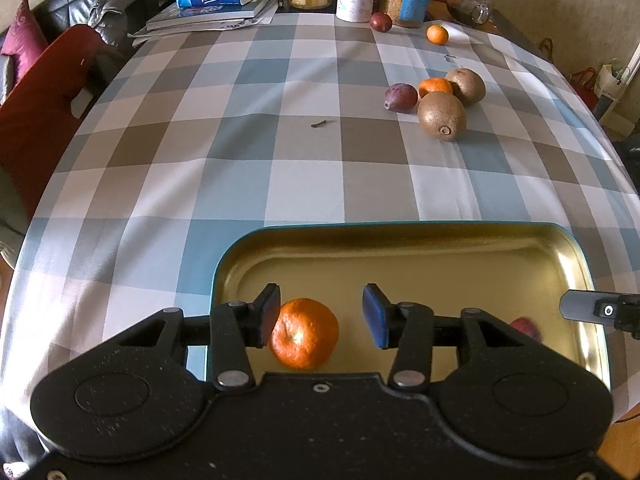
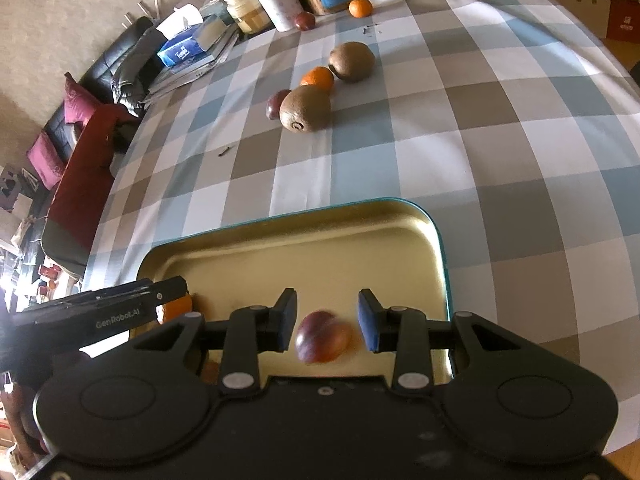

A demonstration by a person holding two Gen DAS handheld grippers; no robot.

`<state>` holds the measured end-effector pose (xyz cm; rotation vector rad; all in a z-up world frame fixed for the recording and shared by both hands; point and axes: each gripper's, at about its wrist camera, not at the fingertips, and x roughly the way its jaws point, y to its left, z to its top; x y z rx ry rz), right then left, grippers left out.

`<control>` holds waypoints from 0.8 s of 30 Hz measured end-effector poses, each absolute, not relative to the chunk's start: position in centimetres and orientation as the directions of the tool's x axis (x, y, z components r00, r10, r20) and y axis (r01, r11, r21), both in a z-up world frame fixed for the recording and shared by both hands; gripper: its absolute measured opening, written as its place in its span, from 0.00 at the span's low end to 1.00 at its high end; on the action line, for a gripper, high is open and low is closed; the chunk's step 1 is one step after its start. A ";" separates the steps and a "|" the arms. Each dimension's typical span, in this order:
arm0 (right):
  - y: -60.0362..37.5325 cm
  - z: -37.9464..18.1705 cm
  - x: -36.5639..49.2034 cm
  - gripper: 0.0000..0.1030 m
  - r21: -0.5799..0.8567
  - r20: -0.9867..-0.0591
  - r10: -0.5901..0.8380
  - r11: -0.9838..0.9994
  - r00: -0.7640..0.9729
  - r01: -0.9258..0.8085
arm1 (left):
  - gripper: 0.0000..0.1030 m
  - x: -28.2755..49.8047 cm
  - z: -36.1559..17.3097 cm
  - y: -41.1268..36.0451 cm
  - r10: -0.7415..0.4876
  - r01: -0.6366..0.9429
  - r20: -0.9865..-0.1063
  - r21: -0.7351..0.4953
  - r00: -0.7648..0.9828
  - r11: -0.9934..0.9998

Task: Organize fruits
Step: 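Carry the mandarin into the tray and open the left tool while the right tool releases the plum there, then move both tools back toward the kiwis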

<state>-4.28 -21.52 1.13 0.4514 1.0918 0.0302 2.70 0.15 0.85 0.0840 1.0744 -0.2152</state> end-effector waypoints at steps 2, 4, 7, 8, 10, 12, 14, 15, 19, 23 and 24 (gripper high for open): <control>-21.6 1.0 -4.2 0.36 0.370 -0.850 0.245 0.908 0.467 0.198 | 0.53 2.7 0.8 0.0 -0.134 0.218 -0.881 -0.037 0.454 0.975; -21.6 0.9 -4.2 0.36 0.368 -0.854 0.245 0.908 0.459 0.200 | 0.53 2.6 0.8 -0.1 -0.138 0.224 -0.884 -0.039 0.446 0.974; -21.7 0.7 -4.1 0.36 0.354 -0.862 0.233 0.912 0.450 0.206 | 0.57 2.4 0.7 -0.4 -0.147 0.243 -0.890 -0.042 0.432 0.969; -21.7 0.6 -4.0 0.36 0.350 -0.865 0.231 0.914 0.446 0.205 | 0.58 2.4 0.7 -0.5 -0.149 0.255 -0.893 -0.040 0.426 0.966; -21.8 0.5 -3.9 0.36 0.341 -0.870 0.227 0.919 0.438 0.199 | 0.58 2.4 0.7 -0.7 -0.147 0.277 -0.899 -0.030 0.413 0.960; -21.9 0.5 -3.8 0.36 0.340 -0.871 0.231 0.921 0.433 0.191 | 0.58 2.5 0.8 -0.9 -0.147 0.297 -0.906 -0.024 0.398 0.955; -22.1 0.7 -3.6 0.36 0.340 -0.872 0.236 0.922 0.430 0.183 | 0.58 2.8 1.0 -1.1 -0.151 0.313 -0.914 -0.028 0.377 0.949; -22.2 0.8 -3.4 0.36 0.341 -0.871 0.238 0.923 0.430 0.179 | 0.58 3.0 1.0 -1.1 -0.155 0.318 -0.918 -0.034 0.365 0.947; -22.8 1.3 -2.7 0.36 0.338 -0.869 0.236 0.925 0.434 0.173 | 0.58 4.3 1.4 -1.3 -0.180 0.331 -0.931 -0.070 0.317 0.941; -23.7 1.9 -1.3 0.36 0.321 -0.869 0.219 0.932 0.444 0.169 | 0.58 6.3 2.1 -1.6 -0.181 0.328 -0.933 -0.073 0.312 0.942; -23.9 2.0 -0.9 0.36 0.313 -0.869 0.210 0.934 0.449 0.170 | 0.58 6.9 2.3 -1.7 -0.173 0.324 -0.932 -0.064 0.319 0.944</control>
